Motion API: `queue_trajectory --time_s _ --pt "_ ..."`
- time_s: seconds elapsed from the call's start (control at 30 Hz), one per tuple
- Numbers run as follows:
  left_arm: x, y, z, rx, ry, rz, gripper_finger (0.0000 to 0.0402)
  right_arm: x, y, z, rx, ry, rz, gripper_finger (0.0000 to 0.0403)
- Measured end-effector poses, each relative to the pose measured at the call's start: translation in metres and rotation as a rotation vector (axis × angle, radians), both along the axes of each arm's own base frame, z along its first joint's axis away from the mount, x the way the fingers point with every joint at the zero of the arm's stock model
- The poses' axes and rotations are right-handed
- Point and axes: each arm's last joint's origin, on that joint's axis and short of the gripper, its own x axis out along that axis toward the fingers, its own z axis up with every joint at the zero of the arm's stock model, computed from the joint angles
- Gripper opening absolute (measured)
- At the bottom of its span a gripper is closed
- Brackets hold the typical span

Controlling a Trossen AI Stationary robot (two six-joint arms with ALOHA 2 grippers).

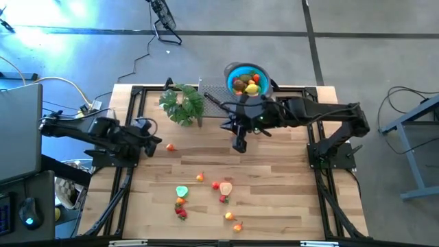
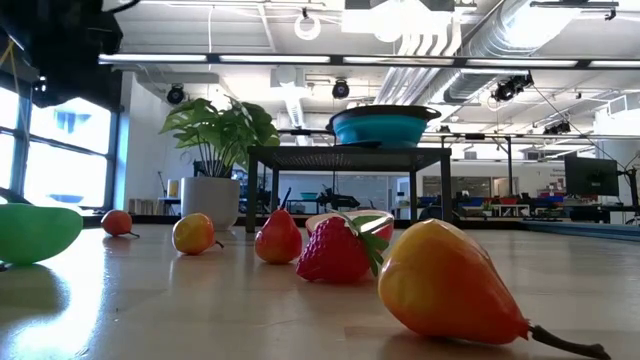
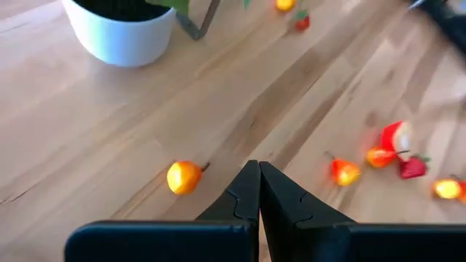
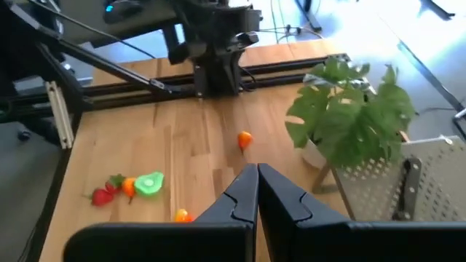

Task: Pick & Place Fruit
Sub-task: Put the yellow pear in the blue bowl on the shelf

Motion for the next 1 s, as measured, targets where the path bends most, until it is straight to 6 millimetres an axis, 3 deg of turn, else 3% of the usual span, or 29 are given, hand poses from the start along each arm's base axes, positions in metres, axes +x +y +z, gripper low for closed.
queue_trajectory --time_s 0.37,0.63,1.0 --pt "0.026 -0.005 -0.016 -0.017 0.177 0.061 0.0 -0.027 0.023 0.003 -0.012 0.08 -0.063 0.0003" --pt "0.024 -0.006 -0.027 -0.092 0.316 0.166 0.0 -0.048 0.037 0.01 -0.065 0.087 -0.11 0.0003" --pt "0.026 -0.006 -0.028 -0.048 0.344 0.079 0.0 -0.057 0.04 0.016 -0.068 0.059 -0.13 0.0003"
